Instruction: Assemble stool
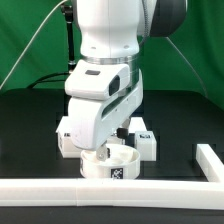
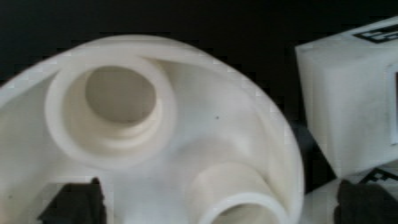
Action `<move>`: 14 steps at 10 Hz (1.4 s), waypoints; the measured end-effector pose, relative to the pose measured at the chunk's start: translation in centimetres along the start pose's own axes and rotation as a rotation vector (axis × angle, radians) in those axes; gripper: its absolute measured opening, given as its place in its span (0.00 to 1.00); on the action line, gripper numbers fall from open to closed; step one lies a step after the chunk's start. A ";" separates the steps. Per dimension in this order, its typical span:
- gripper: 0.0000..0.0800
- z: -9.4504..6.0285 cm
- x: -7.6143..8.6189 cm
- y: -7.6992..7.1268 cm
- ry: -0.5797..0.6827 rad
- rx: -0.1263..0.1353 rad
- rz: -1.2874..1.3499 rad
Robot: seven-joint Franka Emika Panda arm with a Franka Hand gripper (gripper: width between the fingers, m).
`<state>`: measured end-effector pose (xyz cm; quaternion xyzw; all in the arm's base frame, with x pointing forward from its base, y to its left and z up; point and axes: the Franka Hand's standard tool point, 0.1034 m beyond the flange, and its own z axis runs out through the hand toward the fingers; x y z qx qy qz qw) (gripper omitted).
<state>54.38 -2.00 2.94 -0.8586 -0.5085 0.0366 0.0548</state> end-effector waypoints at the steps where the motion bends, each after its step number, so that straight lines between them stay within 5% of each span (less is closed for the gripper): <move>1: 0.81 0.0 0.0 0.0 0.000 0.000 0.001; 6: 0.81 0.4 1.1 -0.6 0.009 -0.013 0.031; 14: 0.81 1.5 0.4 -0.9 0.005 0.000 0.037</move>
Offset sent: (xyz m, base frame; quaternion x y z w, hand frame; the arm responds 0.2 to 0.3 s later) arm 0.0040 0.0068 -0.0041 0.0111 -0.0039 0.0292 0.9995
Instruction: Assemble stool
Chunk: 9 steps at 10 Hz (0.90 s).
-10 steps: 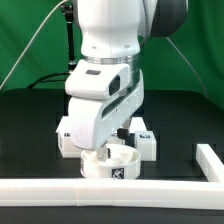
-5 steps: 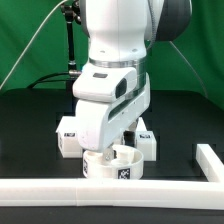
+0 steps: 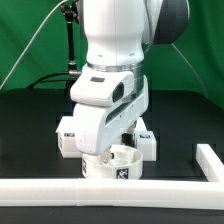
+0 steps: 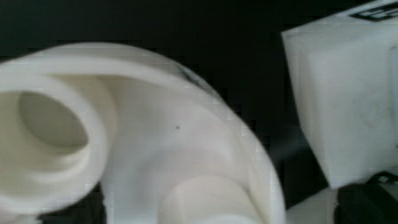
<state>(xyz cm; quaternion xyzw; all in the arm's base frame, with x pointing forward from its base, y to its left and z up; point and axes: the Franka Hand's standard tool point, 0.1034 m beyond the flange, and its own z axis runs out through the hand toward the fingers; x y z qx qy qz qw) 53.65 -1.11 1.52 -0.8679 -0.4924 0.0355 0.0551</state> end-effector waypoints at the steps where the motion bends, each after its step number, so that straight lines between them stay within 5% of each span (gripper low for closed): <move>1: 0.81 0.1 0.0 0.3 0.006 -0.011 -0.001; 2: 0.81 0.0 0.0 0.4 0.008 -0.014 -0.001; 4: 0.46 0.1 0.0 0.3 0.007 -0.013 -0.001; 5: 0.46 0.0 0.0 0.4 0.007 -0.014 0.000; 6: 0.28 0.1 0.0 0.3 0.007 -0.013 -0.001; 7: 0.28 0.0 0.0 0.4 0.007 -0.014 0.000; 8: 0.07 -0.1 0.1 0.5 0.009 -0.017 -0.001; 9: 0.06 -0.1 0.1 0.5 0.009 -0.017 -0.001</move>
Offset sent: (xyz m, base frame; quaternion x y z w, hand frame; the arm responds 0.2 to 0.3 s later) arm 0.0000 0.0000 0.0000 0.0000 0.0000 0.0000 1.0000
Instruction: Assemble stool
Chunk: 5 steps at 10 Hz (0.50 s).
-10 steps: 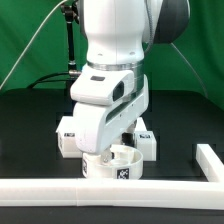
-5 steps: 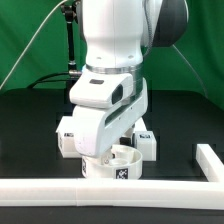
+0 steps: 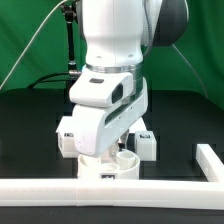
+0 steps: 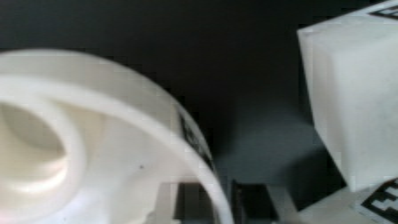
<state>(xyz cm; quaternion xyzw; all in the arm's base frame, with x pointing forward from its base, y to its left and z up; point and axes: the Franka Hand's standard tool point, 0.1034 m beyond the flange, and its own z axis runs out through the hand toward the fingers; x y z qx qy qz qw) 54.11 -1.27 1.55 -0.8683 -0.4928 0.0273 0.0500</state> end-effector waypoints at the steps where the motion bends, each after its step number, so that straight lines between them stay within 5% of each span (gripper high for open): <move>1: 0.06 0.0 0.0 0.0 0.000 0.000 0.000; 5: 0.05 0.0 0.0 0.0 0.000 -0.001 0.000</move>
Offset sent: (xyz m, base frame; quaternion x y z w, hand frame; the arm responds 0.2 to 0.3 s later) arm 0.0000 0.0000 0.0000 0.0000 0.0000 0.0000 1.0000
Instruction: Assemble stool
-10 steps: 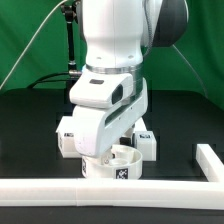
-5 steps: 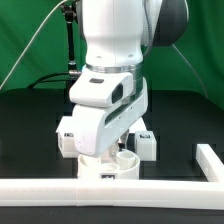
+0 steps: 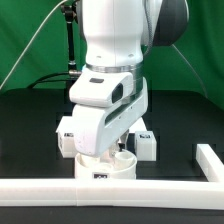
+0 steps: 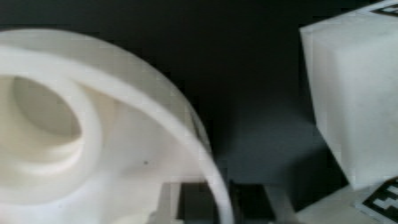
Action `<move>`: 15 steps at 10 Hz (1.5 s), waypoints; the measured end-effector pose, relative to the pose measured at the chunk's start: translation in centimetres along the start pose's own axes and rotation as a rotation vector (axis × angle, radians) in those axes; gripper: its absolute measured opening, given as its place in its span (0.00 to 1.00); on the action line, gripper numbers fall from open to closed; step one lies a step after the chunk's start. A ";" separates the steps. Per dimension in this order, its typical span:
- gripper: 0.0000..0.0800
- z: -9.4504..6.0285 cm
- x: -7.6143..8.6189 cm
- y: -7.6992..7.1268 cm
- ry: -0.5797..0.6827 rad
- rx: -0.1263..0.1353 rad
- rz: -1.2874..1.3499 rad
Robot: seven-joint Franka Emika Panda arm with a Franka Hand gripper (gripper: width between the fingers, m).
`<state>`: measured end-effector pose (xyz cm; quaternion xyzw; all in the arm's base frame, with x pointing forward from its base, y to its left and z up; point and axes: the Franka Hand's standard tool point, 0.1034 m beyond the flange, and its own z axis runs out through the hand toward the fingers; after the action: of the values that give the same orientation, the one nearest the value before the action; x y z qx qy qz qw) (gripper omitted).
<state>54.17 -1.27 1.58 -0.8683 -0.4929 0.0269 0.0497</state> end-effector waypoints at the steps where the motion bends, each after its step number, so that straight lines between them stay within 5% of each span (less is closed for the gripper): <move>1: 0.05 0.0 0.2 0.0 -0.001 0.000 -0.006; 9: 0.05 0.3 10.8 -3.1 0.033 -0.006 -0.018; 15: 0.05 0.2 11.5 -2.9 0.039 -0.011 0.019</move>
Offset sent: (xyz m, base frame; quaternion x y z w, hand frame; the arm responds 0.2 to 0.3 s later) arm 0.0266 0.0432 -0.0026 0.0144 -0.0132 -0.0398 0.9990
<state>57.52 10.09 1.70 -0.8735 -0.4838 0.0078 0.0542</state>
